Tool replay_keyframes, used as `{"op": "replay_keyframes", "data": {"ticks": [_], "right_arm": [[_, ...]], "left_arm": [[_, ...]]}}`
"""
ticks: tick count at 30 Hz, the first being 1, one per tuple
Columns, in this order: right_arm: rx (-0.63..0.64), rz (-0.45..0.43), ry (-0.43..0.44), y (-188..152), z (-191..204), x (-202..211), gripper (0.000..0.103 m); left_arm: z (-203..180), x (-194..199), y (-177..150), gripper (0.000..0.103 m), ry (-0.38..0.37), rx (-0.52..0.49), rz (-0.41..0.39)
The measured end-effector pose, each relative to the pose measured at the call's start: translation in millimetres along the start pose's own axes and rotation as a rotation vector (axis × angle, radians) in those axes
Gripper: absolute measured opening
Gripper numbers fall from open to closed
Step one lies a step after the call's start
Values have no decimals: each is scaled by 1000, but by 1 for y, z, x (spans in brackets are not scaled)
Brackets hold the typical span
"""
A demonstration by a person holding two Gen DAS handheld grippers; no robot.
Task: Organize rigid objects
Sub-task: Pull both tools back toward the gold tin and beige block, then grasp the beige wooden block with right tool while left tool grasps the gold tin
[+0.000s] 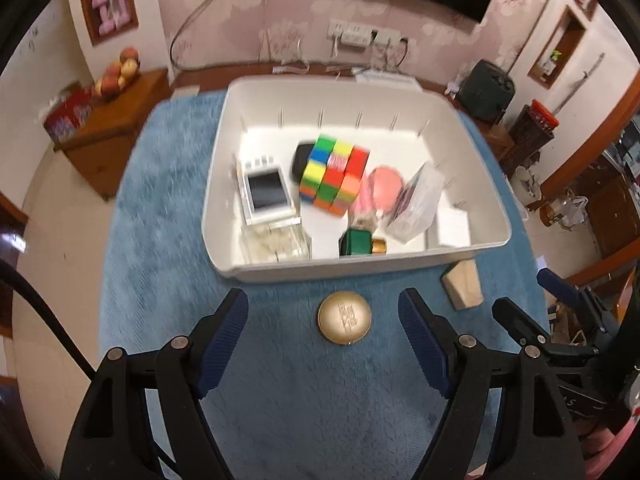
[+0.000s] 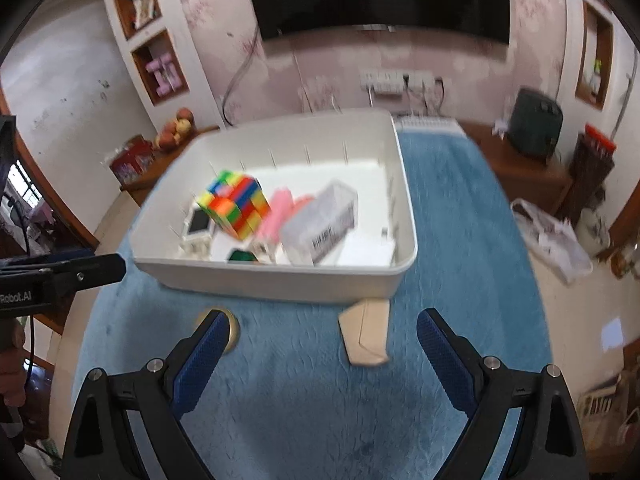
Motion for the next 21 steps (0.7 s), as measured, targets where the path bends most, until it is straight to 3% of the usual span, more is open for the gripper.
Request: {"op": "replay_keyframes", "data": {"ticks": [10,21], "right_arm": [[-103,141,-23,-16,-26,-59,96],[-215,220,-3,-26,-46,-86,96]], "left_arm": [[0,-59,-18,80,-19,29,159],[-14,-100,-39,83,-14,42,280]]}}
Point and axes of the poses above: each gripper's, at about its wrist camera, not at the fingertips, and x roughly against the way its jaws point, z to its left, y to its top, the point moved 2 cm from there along -x, roughly the way its jaws point, and after that the axes turned 2 degrees about -z, right-handed, at the moved point
